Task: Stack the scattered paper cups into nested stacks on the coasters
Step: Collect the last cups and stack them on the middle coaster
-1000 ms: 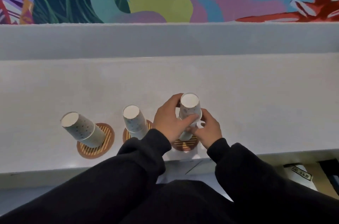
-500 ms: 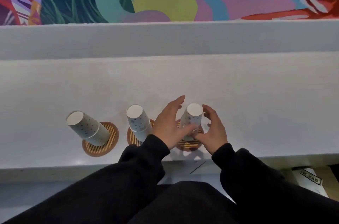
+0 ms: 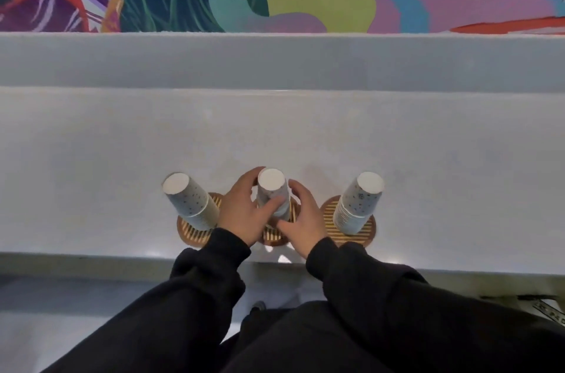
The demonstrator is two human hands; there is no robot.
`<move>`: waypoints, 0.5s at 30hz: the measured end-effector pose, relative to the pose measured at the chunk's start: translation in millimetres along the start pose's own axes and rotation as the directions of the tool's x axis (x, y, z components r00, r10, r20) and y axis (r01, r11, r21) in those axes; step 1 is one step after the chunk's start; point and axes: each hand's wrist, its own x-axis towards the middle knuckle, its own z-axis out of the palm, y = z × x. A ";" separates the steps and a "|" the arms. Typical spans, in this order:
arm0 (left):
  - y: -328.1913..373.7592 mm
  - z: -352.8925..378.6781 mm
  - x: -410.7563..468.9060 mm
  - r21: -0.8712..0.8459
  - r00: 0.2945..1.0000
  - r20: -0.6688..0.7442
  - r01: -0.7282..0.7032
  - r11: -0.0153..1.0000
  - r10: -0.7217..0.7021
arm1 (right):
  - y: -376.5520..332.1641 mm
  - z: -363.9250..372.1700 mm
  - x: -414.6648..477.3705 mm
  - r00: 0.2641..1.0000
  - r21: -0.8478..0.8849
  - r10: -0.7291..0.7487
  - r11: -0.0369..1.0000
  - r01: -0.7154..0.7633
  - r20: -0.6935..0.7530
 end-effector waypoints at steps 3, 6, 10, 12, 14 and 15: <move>-9.5 4.9 0.3 0.014 0.999 0.037 0.007 1.000 -0.007 | 6.8 10.7 4.4 0.998 0.010 0.049 0.999 -0.049 -0.032; -22.7 5.2 -2.1 0.054 0.996 0.091 0.013 0.998 -0.018 | 11.5 11.9 3.0 0.996 -0.006 0.082 0.997 -0.082 -0.021; -50.4 -0.3 -17.6 0.099 0.984 0.153 0.074 0.992 -0.089 | 27.0 7.8 -10.1 0.984 -0.138 0.172 0.974 -0.178 -0.051; -69.0 -4.3 -35.5 0.180 0.987 0.127 0.073 0.981 -0.097 | 40.4 4.3 -23.0 0.992 -0.389 0.126 0.913 -0.125 -0.023; -92.7 -6.6 -51.1 0.345 0.982 0.177 -0.006 0.939 -0.059 | 53.9 5.6 -33.2 0.995 -0.609 0.066 0.793 -0.008 0.074; -105.6 -4.9 -55.8 0.425 0.972 0.234 -0.084 0.901 -0.020 | 59.3 8.2 -36.5 0.991 -0.687 0.050 0.725 0.050 0.124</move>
